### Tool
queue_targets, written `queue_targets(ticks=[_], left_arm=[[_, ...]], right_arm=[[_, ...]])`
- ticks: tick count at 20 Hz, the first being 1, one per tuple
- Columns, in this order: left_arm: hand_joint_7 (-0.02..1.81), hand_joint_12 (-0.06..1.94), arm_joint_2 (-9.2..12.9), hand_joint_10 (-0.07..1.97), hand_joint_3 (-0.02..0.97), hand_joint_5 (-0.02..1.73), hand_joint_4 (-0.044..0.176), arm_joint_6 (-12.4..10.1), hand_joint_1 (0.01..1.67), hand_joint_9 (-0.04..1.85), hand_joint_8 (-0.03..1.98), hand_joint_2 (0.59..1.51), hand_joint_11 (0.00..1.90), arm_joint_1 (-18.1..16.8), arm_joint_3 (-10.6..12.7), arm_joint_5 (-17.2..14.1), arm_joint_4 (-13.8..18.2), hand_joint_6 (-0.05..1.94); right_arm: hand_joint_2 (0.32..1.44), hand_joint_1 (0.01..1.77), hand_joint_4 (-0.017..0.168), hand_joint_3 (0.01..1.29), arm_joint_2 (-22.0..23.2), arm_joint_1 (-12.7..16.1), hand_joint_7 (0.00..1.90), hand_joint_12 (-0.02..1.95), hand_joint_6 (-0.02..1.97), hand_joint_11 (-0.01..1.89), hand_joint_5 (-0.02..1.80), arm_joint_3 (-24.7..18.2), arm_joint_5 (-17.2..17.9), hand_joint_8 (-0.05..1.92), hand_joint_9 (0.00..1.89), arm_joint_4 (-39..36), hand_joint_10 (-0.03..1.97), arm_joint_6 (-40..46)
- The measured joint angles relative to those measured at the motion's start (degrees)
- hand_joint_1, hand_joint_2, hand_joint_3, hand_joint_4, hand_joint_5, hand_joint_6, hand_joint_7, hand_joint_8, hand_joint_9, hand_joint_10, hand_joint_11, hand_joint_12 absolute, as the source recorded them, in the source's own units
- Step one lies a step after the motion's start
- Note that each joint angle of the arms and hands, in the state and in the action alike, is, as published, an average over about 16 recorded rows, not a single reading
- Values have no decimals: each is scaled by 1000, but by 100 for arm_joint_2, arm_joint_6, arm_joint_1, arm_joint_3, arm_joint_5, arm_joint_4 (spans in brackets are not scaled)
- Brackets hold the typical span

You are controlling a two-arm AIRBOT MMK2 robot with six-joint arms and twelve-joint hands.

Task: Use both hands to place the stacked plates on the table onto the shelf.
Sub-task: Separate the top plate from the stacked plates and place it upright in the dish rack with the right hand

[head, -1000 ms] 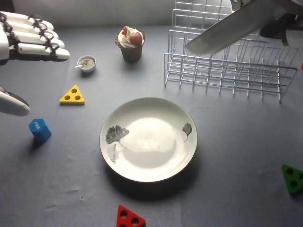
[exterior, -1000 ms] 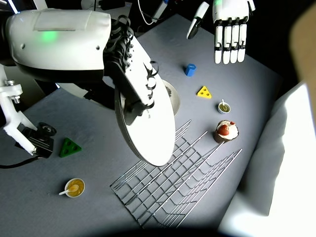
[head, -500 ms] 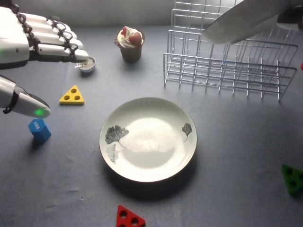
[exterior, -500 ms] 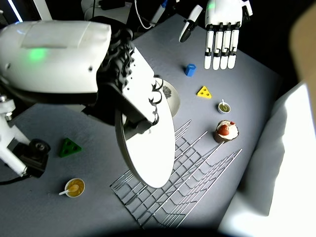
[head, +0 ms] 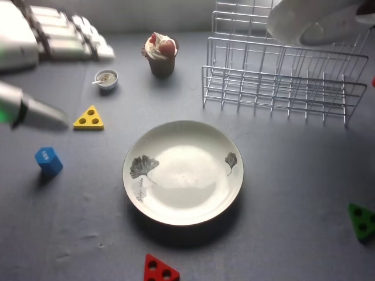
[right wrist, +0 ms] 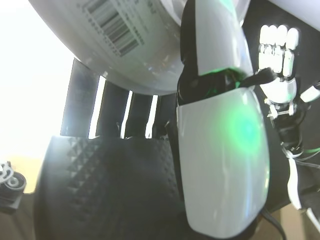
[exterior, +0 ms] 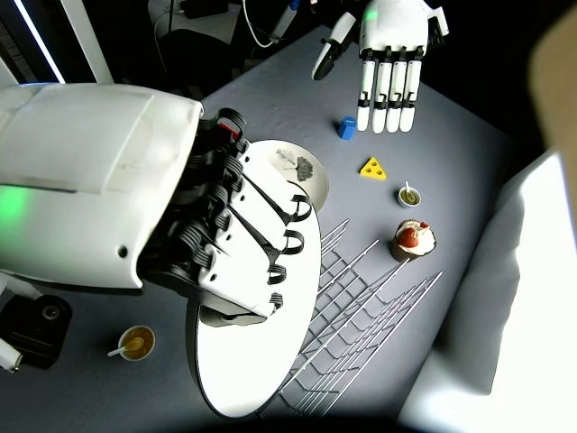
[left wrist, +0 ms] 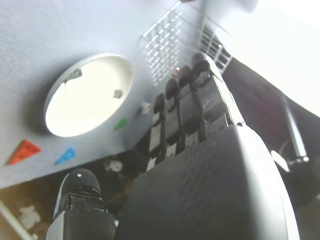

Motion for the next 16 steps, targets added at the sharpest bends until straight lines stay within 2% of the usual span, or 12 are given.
queue_targets(ticks=[8, 16], left_arm=[[208, 17, 14, 9, 3, 167, 2, -16, 15, 203, 10, 1068, 207, 39, 172, -72, -445, 7], [208, 18, 16, 9, 3, 162, 2, -33, 15, 208, 9, 1069, 208, 69, 179, -88, -298, 7]], right_arm=[[936, 1426, -1, 13, -137, 268, 995, 1447, 1017, 945, 835, 167, -424, 753, 1101, 463, 786, 98], [936, 1434, -2, 12, -431, 472, 1001, 1411, 1004, 964, 844, 496, -756, 749, 1117, 917, 749, 128]])
